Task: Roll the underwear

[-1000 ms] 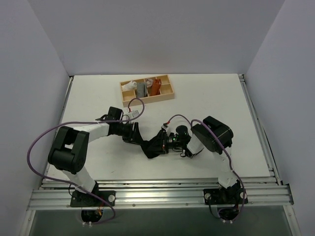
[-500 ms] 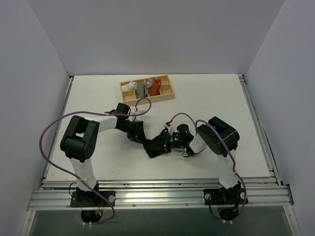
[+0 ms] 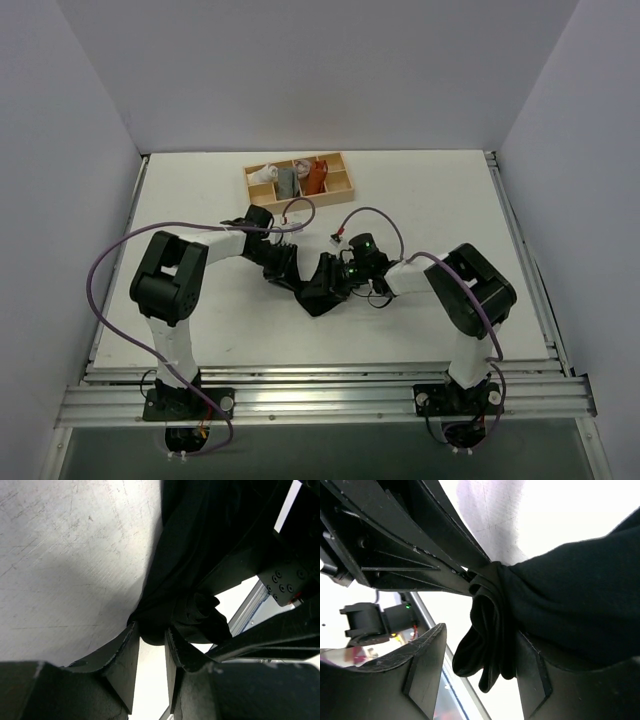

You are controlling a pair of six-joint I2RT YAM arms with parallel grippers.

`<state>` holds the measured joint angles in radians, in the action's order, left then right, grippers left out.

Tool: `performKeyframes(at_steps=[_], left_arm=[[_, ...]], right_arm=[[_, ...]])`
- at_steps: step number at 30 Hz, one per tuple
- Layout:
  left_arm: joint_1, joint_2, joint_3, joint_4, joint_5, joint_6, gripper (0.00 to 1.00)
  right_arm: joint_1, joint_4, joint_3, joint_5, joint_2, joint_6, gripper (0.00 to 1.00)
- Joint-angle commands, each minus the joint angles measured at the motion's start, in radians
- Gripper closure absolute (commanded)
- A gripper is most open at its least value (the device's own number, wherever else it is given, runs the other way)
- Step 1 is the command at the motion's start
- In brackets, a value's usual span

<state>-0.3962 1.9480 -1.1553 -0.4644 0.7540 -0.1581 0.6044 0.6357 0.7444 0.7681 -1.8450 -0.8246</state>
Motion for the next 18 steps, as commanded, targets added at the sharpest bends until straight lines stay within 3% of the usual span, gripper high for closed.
performKeyframes(at_steps=[1, 5, 6, 8, 9, 15, 18], left_arm=[[-0.02, 0.031, -0.026, -0.029, -0.078, 0.039, 0.66], [-0.023, 0.029, -0.044, -0.036, -0.081, 0.025, 0.66], [-0.023, 0.02, -0.053, -0.04, -0.094, 0.019, 0.66], [-0.021, 0.006, -0.066, -0.066, -0.142, -0.018, 0.66], [-0.018, -0.015, -0.075, -0.077, -0.181, -0.032, 0.65], [-0.004, -0.182, -0.014, -0.097, -0.341, -0.282, 0.47], [-0.009, -0.263, 0.083, -0.063, -0.422, -0.455, 0.46]], right_arm=[[0.018, -0.19, 0.049, -0.095, 0.023, 0.122, 0.5], [0.06, -0.318, 0.099, -0.173, 0.01, 0.222, 0.57], [0.063, -0.329, 0.095, -0.185, 0.003, 0.222, 0.7], [0.064, -0.303, 0.057, -0.199, -0.006, 0.206, 0.86], [0.064, -0.294, 0.041, -0.208, -0.01, 0.188, 0.98], [0.063, -0.078, -0.071, -0.144, -0.054, 0.081, 1.0], [0.064, 0.053, -0.108, -0.11, -0.075, 0.015, 1.0]])
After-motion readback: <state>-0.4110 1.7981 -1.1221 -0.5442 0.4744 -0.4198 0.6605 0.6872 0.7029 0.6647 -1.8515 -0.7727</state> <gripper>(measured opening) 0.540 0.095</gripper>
